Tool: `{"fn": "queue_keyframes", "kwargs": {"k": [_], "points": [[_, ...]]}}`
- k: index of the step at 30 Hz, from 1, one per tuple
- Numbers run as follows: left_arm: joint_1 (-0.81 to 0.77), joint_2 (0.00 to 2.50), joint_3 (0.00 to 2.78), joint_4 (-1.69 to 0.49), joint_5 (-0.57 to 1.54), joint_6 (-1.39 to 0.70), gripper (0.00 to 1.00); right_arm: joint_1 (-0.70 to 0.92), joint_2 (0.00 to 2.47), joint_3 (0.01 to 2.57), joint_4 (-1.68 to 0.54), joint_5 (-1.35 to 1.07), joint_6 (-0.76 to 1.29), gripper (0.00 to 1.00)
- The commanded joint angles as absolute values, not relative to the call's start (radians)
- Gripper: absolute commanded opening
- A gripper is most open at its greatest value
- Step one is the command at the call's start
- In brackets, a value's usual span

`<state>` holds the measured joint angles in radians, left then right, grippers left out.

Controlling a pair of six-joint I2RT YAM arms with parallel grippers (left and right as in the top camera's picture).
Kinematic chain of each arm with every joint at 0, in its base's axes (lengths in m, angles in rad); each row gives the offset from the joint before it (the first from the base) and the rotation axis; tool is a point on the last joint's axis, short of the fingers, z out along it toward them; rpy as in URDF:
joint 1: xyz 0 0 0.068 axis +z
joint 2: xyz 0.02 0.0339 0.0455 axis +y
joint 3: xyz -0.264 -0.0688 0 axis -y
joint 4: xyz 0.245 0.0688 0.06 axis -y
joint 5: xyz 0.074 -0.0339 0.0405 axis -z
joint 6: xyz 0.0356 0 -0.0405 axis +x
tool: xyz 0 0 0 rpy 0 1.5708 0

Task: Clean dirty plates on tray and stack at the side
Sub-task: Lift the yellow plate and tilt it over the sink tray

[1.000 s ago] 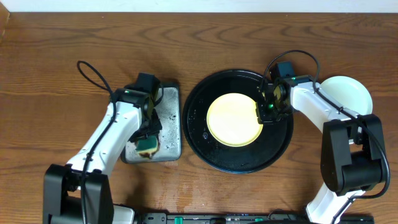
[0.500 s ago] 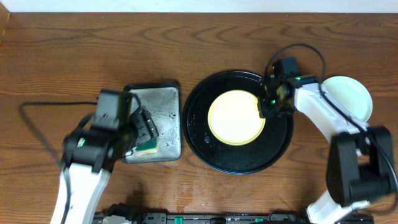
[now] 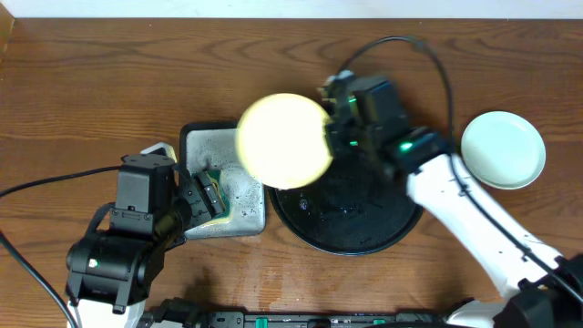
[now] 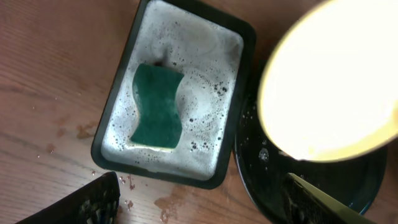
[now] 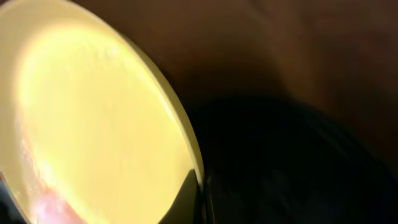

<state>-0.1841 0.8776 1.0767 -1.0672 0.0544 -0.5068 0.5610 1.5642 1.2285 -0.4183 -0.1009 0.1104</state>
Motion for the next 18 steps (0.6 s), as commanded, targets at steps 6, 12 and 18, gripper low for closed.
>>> {"fn": "queue_keyframes", "kwargs": {"k": [6,12,18], "points": [[-0.178,0.888,1.095,-1.069,0.064,-0.497,0.83,0.779,1.700,1.237,-0.144,0.183,0.067,0.01],[-0.178,0.888,1.095,-1.069,0.064,-0.497,0.84,0.898,1.701,1.237,0.000,0.397,-0.157,0.01],[-0.178,0.888,1.095,-1.069,0.064,-0.497,0.84,1.004,1.687,1.237,0.090,0.567,-0.333,0.01]]}}
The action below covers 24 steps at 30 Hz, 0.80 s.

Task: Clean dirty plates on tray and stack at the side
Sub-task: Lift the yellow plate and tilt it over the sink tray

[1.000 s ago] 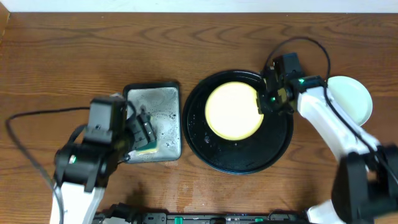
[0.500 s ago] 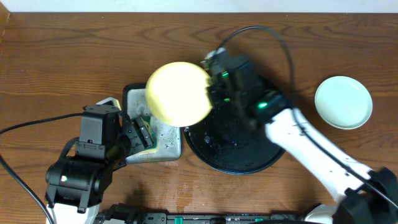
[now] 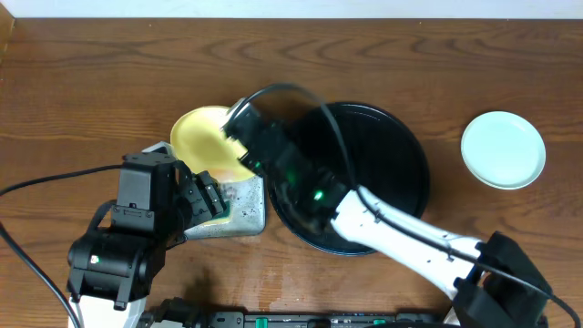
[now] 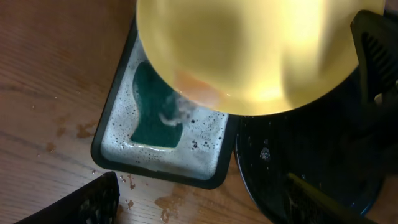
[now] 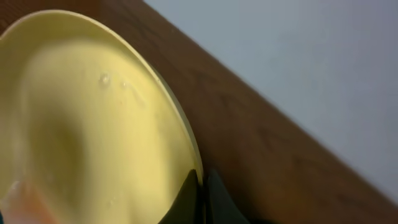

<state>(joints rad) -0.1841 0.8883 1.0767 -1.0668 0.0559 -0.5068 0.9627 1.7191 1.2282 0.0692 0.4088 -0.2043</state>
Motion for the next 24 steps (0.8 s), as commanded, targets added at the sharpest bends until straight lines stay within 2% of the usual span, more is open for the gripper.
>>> {"fn": "queue_keyframes", "kwargs": {"k": [1,12,24], "points": [[-0.178,0.888,1.095,-1.069,0.064,-0.497,0.84,1.015,1.687,1.237,0.099,0.591,-0.345,0.01],[-0.178,0.888,1.095,-1.069,0.064,-0.497,0.84,1.085,1.687,1.237,0.187,0.759,-0.422,0.01],[-0.178,0.888,1.095,-1.069,0.064,-0.497,0.84,1.081,1.687,1.237,0.186,0.778,-0.425,0.01]]}}
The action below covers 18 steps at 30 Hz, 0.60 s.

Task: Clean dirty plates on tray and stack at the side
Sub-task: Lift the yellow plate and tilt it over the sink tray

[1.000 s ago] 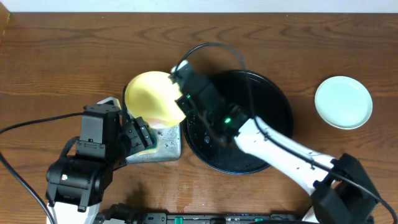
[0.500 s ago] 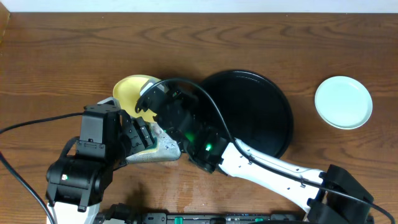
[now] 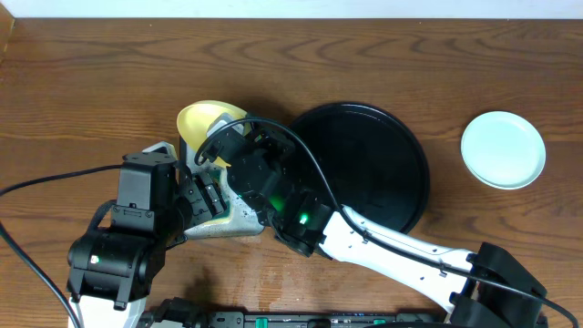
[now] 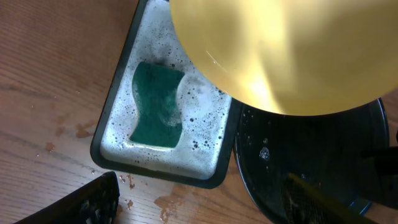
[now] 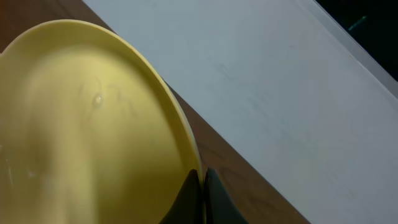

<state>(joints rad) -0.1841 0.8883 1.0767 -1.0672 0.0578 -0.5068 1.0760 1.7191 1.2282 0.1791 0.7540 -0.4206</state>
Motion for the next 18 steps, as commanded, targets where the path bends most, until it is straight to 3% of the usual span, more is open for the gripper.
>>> {"fn": "queue_keyframes", "kwargs": {"k": [1,18], "points": [[-0.178,0.888,1.095,-1.069,0.064,-0.497,0.84,1.081,1.687,1.237,0.186,0.778,-0.425,0.01],[-0.178,0.888,1.095,-1.069,0.064,-0.497,0.84,1.079,1.687,1.237,0.112,0.778,-0.427,0.01]]}}
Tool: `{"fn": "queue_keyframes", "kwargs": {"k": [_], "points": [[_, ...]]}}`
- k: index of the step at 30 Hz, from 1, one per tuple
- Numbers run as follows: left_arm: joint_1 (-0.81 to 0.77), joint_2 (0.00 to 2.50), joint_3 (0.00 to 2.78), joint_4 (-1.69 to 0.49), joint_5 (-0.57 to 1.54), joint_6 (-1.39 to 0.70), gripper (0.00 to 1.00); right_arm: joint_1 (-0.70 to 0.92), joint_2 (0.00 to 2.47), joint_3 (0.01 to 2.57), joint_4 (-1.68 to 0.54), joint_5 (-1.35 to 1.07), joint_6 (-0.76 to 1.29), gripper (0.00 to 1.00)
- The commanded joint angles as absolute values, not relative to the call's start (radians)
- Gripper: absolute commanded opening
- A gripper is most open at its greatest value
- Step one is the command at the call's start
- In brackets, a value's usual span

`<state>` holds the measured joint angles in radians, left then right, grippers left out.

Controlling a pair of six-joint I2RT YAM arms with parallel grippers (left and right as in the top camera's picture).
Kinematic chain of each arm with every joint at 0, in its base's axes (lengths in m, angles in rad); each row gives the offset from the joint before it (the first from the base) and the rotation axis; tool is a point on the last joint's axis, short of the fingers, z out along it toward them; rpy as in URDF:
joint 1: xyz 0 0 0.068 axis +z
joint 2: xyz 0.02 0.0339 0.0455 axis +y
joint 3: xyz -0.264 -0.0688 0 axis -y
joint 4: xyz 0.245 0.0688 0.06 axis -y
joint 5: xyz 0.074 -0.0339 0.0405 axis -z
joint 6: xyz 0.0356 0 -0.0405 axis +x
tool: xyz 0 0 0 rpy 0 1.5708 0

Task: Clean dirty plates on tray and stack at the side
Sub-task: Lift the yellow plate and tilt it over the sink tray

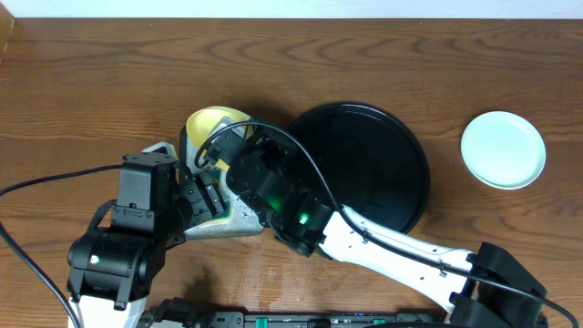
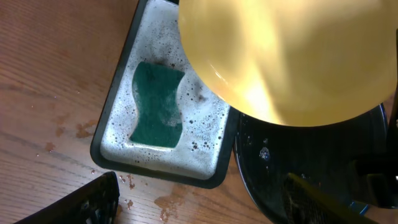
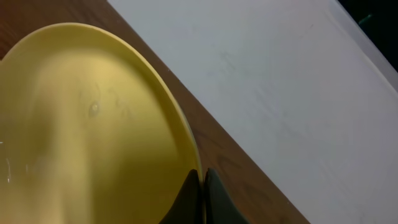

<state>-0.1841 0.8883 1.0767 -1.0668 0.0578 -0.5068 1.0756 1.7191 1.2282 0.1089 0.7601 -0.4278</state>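
My right gripper (image 3: 202,177) is shut on the rim of a yellow plate (image 3: 87,137), which it holds steeply tilted. From overhead the yellow plate (image 1: 211,123) stands over the far end of the soapy tub (image 2: 106,134). It also fills the upper right of the left wrist view as a yellow plate (image 2: 292,56). A green sponge (image 2: 157,104) lies in the foam below it. The left gripper (image 2: 196,208) hangs open at the tub's near edge, holding nothing. The round black tray (image 1: 364,173) sits right of the tub.
A white plate (image 1: 503,148) rests alone on the table at the far right. The right arm (image 1: 383,241) stretches across the front of the black tray. Wet spots (image 2: 81,130) mark the wood beside the tub. A cable (image 1: 55,178) trails to the left.
The yellow plate has shifted slightly toward the tub's middle, covering a little more of the foam in the left wrist view. The right gripper still pinches its rim. The left gripper is unmoved.
First the right gripper held the yellow plate high between the tub and the black tray. Then the plate was over the tub's far part, tilted. After that it stood nearly on edge at the tub's far end, where it remains. The left gripper stayed open throughout.
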Motion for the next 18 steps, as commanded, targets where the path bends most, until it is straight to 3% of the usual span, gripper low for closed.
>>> {"fn": "queue_keyframes", "kwargs": {"k": [1,18], "points": [[-0.178,0.888,1.095,-1.069,0.064,-0.497,0.84,1.079,1.687,1.237,0.112,0.778,-0.427,0.01],[-0.178,0.888,1.095,-1.069,0.064,-0.497,0.84,1.052,1.687,1.237,0.112,0.770,-0.428,0.01]]}}
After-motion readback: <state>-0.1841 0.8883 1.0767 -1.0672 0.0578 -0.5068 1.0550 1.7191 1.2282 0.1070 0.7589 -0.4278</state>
